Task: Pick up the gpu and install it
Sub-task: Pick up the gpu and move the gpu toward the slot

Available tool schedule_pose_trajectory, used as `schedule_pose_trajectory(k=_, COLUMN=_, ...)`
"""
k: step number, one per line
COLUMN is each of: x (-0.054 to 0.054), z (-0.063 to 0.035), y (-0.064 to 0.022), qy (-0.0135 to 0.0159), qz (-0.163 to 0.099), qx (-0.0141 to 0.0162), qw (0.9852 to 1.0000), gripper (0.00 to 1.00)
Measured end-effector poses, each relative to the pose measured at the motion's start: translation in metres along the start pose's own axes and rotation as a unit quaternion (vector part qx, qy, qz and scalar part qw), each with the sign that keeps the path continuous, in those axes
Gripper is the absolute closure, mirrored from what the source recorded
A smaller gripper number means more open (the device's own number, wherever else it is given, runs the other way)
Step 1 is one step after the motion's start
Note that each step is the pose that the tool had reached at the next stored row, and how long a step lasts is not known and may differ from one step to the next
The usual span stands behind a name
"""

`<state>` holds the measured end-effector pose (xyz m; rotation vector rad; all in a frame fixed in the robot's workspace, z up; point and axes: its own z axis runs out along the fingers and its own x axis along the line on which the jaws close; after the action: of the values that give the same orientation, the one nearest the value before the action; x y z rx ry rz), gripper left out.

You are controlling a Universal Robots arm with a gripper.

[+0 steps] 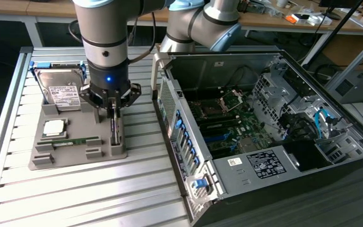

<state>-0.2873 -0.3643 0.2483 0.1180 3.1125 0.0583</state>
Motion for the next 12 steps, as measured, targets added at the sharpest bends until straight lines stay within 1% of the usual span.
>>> schedule_pose_trajectory(k=12, x=-0.0001, z=-0.0053, y=0.0002, qy=0.0, qz=0.0, qx=0.0, qw=1.0, gripper=0.73)
